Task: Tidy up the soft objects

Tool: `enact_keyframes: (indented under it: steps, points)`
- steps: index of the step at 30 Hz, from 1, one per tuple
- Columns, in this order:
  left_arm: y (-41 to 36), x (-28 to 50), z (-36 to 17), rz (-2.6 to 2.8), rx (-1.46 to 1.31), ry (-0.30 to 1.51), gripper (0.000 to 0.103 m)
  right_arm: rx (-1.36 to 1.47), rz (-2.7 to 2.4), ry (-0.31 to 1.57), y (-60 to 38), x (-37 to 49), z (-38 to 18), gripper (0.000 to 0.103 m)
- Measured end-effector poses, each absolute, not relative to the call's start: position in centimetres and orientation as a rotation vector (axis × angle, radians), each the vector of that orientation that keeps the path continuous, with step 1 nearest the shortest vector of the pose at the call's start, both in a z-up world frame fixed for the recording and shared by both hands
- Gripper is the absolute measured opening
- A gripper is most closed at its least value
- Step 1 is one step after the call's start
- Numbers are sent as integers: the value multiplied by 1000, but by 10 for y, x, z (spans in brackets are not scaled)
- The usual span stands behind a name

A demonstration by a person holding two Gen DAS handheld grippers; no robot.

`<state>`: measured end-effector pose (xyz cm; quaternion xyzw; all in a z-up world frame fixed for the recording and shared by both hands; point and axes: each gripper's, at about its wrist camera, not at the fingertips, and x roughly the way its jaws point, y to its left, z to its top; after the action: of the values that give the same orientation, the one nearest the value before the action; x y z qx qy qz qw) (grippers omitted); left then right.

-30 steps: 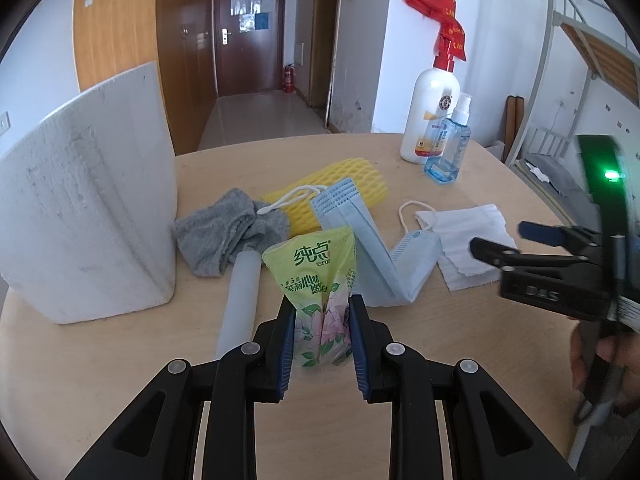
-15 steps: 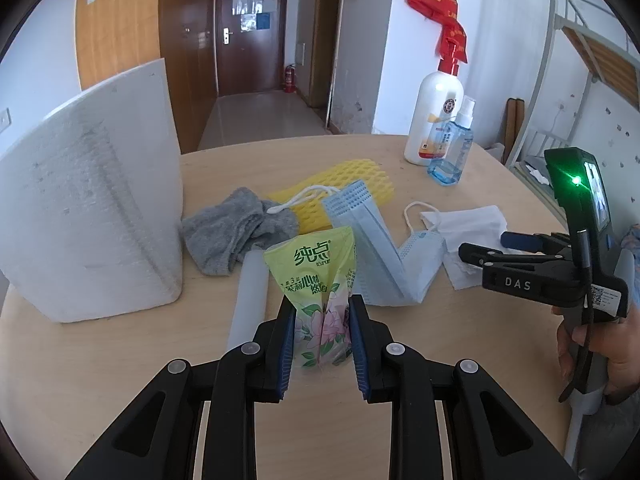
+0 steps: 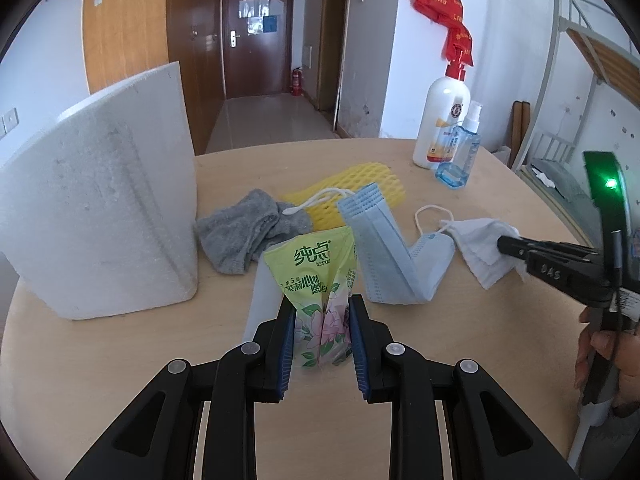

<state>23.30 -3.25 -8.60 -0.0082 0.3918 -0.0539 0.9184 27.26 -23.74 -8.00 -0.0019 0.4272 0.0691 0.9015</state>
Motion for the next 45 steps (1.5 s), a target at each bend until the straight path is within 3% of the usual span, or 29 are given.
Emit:
enact_keyframes:
  steps: [30,45]
  points:
    - [-33,112,-5,-128,-6,566,27,53,166,537,-231,131,31,11]
    - [-20,20,26,-94,-5,410,27,55,252,418,-205,51,53,11]
